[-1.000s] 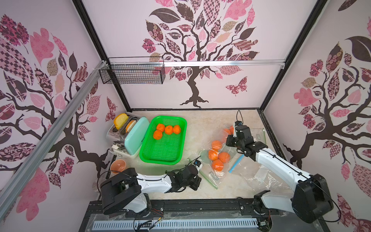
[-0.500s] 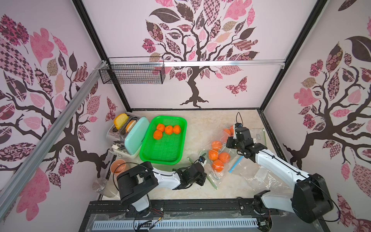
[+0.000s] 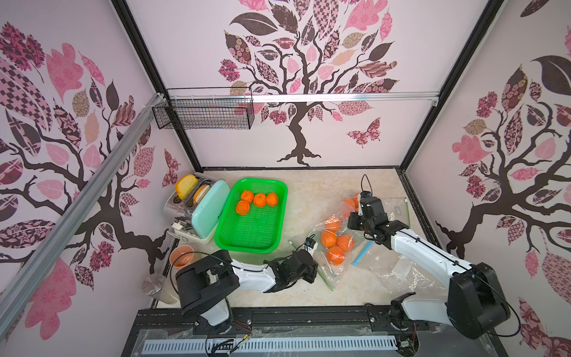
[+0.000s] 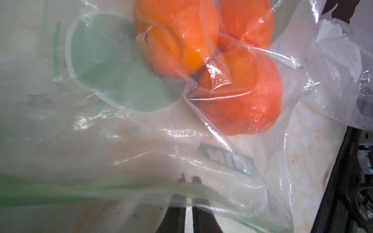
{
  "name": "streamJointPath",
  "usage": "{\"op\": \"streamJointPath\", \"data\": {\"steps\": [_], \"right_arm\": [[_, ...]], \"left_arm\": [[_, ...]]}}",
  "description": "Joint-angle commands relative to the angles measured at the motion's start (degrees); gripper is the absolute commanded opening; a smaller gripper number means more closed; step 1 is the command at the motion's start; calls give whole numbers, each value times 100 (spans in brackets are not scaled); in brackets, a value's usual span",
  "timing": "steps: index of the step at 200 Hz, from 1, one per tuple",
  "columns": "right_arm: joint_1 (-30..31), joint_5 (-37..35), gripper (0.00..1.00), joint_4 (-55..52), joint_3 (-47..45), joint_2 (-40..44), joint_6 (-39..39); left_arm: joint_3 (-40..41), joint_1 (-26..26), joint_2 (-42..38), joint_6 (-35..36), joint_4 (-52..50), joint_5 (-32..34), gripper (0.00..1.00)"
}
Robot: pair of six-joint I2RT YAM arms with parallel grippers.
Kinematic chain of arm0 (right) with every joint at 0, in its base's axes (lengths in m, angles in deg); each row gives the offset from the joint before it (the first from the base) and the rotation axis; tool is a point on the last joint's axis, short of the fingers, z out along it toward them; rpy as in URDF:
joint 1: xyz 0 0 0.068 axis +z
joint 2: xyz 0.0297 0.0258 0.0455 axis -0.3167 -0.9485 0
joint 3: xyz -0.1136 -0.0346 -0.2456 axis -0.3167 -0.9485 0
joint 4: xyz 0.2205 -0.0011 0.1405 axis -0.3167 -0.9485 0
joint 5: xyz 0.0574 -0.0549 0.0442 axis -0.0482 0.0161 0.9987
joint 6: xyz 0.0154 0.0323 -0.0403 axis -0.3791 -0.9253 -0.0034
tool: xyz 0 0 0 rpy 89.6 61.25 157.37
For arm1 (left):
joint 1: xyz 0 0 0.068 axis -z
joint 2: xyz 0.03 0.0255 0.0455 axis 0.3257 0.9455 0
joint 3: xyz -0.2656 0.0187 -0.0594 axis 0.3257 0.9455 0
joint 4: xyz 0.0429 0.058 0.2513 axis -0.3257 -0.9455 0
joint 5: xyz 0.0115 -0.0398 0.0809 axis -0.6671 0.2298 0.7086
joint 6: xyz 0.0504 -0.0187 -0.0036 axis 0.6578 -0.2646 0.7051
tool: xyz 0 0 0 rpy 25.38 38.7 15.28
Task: Open the zip-top bag and take out the orange
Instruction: Pick up the orange from the zipper food storage bag.
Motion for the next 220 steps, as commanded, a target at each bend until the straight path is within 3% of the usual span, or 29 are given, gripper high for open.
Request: {"op": "streamJointPath", "data": {"steps": [1,22,34,56,74,93,118,134,161,170,193,204,220], "right_arm": [[-14,-58,0,-98,34,-40,23],[-9,-144,0,-119,21,-123,-7],[-12,-322,14,-169,30,-165,-74],[-12,-844,59,-473,225,-160,-109],[5,-1322,67,-787,414,134,-49],[36,-1325,63,-906,458,591,24],[316,-1257,44,-1162,432,891,63],[528,-1391,39,-1342,392,850,98],[591,-1759,43,-1283,261,937,129],[584,-1511,42,-1238,289,1001,152],[584,145,34,-822,186,1053,53],[588,179,27,-866,251,806,-58],[586,-332,22,-977,319,347,-94]], "left_arm": [[-96,7,267,144,467,35,18],[2,15,432,160,955,29,29],[-57,15,499,234,946,-50,32],[-27,15,558,241,913,-24,36],[111,15,516,175,955,22,36],[226,15,507,129,1004,19,37],[229,15,527,104,1017,-55,36],[256,15,494,85,1011,-67,36],[266,15,458,104,934,-68,36],[284,14,449,90,921,-60,36],[317,12,428,98,979,-130,36],[312,15,422,133,1008,-166,37],[317,15,379,173,1003,-156,37]]}}
